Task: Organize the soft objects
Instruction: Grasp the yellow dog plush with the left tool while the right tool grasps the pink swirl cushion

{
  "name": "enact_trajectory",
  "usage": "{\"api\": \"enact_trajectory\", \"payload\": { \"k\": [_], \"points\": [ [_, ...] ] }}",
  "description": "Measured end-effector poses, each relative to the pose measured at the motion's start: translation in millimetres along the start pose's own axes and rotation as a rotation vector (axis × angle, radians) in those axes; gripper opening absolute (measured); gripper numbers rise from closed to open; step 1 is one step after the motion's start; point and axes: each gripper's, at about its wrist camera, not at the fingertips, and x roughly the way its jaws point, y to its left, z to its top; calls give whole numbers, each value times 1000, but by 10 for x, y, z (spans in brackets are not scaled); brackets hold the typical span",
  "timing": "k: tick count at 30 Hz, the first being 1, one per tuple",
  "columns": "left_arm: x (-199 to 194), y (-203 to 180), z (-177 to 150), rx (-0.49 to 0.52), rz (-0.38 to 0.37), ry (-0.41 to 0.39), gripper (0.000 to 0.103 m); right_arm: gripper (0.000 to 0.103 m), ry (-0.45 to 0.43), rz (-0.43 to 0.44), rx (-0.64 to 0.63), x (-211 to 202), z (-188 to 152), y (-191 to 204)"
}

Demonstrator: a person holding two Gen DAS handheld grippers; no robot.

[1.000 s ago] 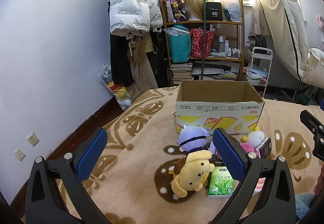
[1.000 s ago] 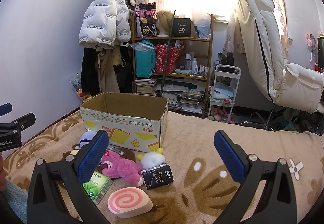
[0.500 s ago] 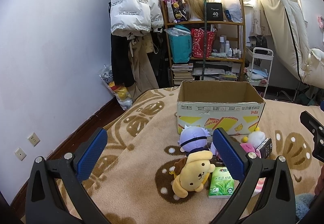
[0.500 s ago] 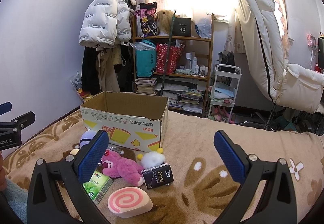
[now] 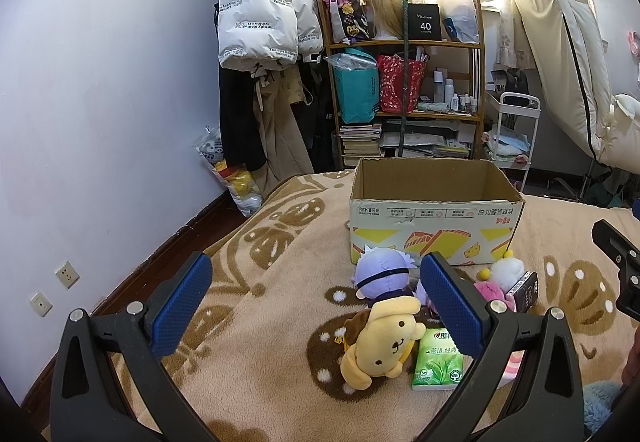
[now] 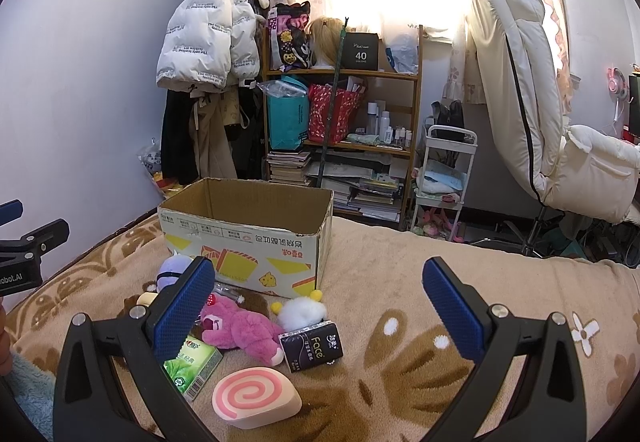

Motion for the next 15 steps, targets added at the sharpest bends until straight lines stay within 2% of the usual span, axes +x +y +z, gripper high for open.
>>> {"api": "enact_trajectory", "payload": {
  "k": [7, 15],
  "points": [
    [104, -23, 9, 16, 3, 33, 102, 103, 9, -4, -4, 12, 10, 2],
    [356, -151, -40, 70, -6, 141, 102, 103, 138, 2, -21, 322, -159, 114]
  ]
}}
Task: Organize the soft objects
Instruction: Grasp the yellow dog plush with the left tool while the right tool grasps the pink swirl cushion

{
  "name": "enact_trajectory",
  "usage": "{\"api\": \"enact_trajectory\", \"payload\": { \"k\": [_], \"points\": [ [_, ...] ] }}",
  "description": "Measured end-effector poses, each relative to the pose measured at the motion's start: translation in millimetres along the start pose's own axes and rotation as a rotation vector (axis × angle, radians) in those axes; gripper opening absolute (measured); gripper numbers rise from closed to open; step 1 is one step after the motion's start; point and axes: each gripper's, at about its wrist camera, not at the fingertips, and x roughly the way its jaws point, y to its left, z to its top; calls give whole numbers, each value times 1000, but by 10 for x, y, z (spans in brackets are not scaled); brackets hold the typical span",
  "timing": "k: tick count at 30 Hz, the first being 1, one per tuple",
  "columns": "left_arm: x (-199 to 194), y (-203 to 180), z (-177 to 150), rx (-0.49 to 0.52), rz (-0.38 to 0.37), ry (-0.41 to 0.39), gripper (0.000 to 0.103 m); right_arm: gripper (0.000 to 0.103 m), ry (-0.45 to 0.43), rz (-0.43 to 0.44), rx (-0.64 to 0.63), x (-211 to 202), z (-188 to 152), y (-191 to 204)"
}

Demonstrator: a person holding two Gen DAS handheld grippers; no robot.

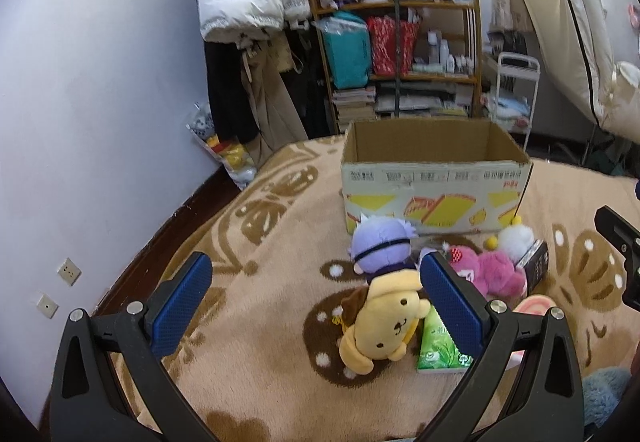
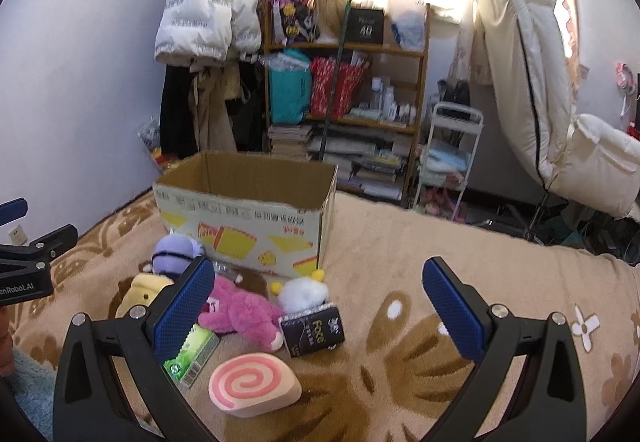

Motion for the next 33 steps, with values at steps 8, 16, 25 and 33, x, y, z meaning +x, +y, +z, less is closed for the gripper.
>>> {"api": "enact_trajectory", "payload": {
  "k": [8, 16, 25, 33],
  "points": [
    [379, -114, -25, 32, -83, 155, 102, 103, 140, 19, -3, 246, 28, -60],
    [695, -292, -66, 68, -132, 274, 102, 103, 287, 68, 31, 437, -8, -33],
    [1048, -462, -177, 127, -117, 390, 102, 103, 424, 128, 18, 693, -161, 146],
    [1324, -476, -298, 122, -130, 502, 102, 103, 530, 168, -11, 902, -330, 235]
  ]
}}
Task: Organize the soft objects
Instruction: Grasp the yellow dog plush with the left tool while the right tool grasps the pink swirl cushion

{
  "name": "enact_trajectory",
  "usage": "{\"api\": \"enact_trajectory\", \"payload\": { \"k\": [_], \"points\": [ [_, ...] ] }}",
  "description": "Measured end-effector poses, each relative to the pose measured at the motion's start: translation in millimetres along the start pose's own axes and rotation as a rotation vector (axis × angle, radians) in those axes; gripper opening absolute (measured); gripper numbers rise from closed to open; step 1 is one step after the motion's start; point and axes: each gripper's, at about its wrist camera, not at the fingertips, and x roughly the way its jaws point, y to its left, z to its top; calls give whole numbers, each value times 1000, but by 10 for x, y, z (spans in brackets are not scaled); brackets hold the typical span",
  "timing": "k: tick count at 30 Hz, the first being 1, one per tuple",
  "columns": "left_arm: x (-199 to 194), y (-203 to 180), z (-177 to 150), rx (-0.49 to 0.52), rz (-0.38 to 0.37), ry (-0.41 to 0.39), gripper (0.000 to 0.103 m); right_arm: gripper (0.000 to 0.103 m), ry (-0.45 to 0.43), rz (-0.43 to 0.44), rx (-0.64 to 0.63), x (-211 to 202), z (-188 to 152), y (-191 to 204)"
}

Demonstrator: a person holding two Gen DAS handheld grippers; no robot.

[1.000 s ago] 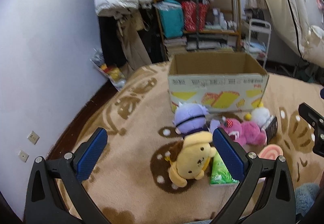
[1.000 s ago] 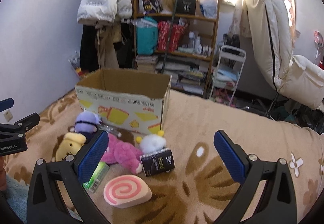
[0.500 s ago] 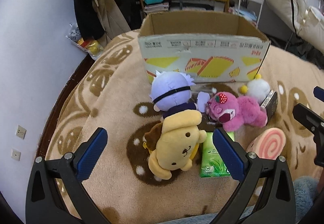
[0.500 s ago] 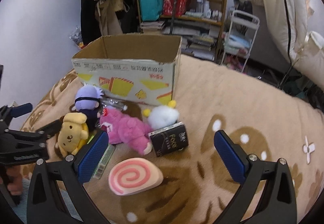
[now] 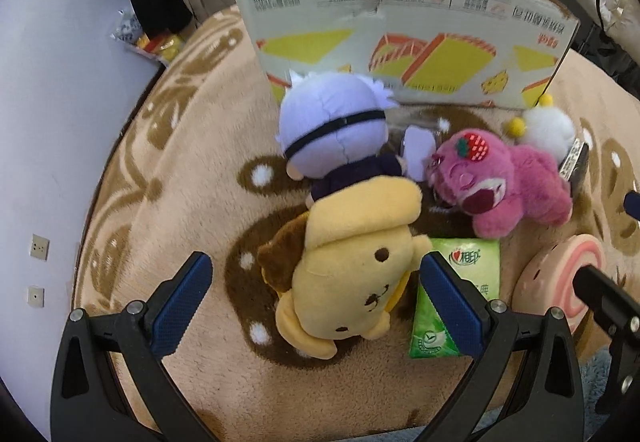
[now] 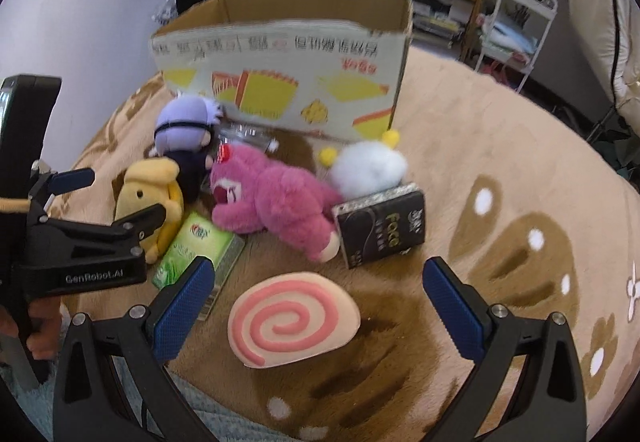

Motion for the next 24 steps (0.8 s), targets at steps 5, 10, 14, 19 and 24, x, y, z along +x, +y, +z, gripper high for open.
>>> {"api": "enact_trajectory", "payload": {
  "k": [5, 10, 14, 19, 24],
  "points": [
    [151, -40, -12, 13, -21, 59, 102, 103, 67, 4, -30, 118, -55, 57],
    [224, 48, 12, -37, -49, 88, 102, 91, 144, 39, -37, 277, -102, 49],
    [306, 22, -38, -23, -53, 128, 91, 79, 164, 74, -28, 328, -117, 38],
    [311, -14, -59, -15, -64, 131, 76, 67, 162, 64, -39, 326, -131, 77],
    [268, -11, -84, -20, -80, 117, 65, 55, 148, 44, -61, 276, -140, 114]
  ]
}}
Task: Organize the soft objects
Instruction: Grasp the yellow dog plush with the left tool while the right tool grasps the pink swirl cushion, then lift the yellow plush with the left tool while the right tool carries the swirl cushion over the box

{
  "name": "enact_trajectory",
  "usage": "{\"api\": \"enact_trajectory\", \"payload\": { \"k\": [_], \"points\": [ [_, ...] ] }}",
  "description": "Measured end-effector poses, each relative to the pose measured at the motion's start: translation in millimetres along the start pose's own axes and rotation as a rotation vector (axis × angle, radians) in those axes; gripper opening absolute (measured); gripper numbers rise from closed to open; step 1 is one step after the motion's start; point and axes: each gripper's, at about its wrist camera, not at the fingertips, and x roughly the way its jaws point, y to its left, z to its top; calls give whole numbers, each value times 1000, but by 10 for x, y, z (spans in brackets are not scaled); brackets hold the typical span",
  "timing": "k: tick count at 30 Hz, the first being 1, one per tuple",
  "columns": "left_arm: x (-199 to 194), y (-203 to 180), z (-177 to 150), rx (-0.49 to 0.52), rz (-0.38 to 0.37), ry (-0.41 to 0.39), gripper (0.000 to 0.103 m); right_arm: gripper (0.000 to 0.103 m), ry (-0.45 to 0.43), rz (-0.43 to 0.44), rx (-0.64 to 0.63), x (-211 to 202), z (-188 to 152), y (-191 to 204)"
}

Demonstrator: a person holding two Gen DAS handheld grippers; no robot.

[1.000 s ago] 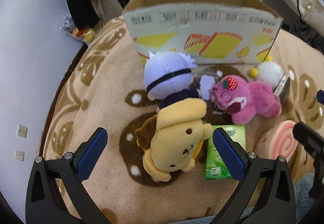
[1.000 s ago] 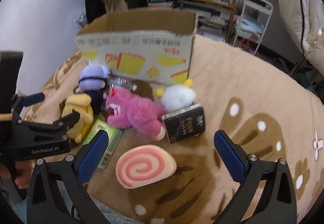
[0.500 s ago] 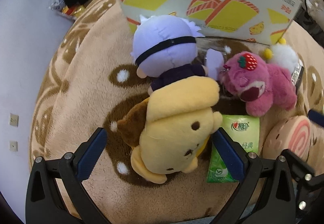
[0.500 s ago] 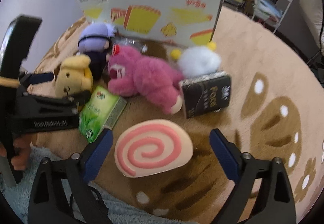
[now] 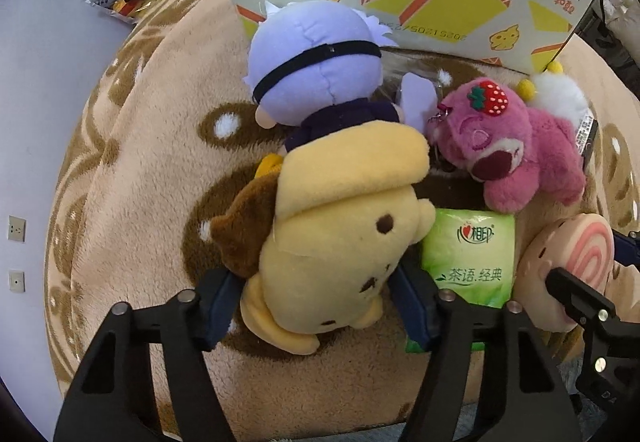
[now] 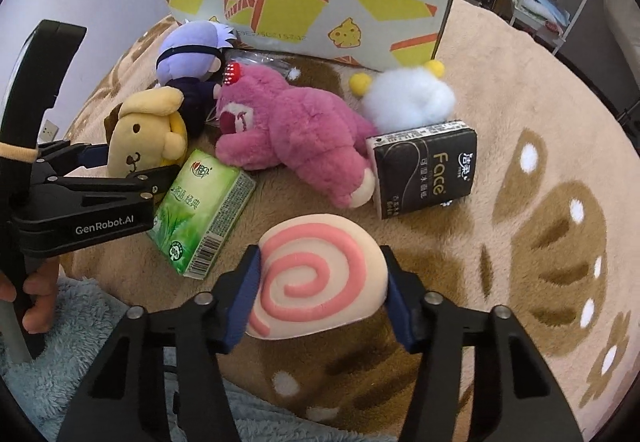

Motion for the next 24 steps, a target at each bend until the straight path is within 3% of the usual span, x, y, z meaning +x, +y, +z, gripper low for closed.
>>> {"api": "enact_trajectory", "payload": {
  "k": [10, 17, 24],
  "points": [
    [-187, 36, -65, 2, 12, -46, 62, 39, -44, -8, -6, -89, -6, -10],
    [-481, 32, -152, -21, 19, -140, 62, 34, -154, -23, -5, -335, -40, 18],
    [-933, -55, -334, -40, 22, -271, 63, 34, -342, -17, 8, -704, -101, 4]
  ]
}}
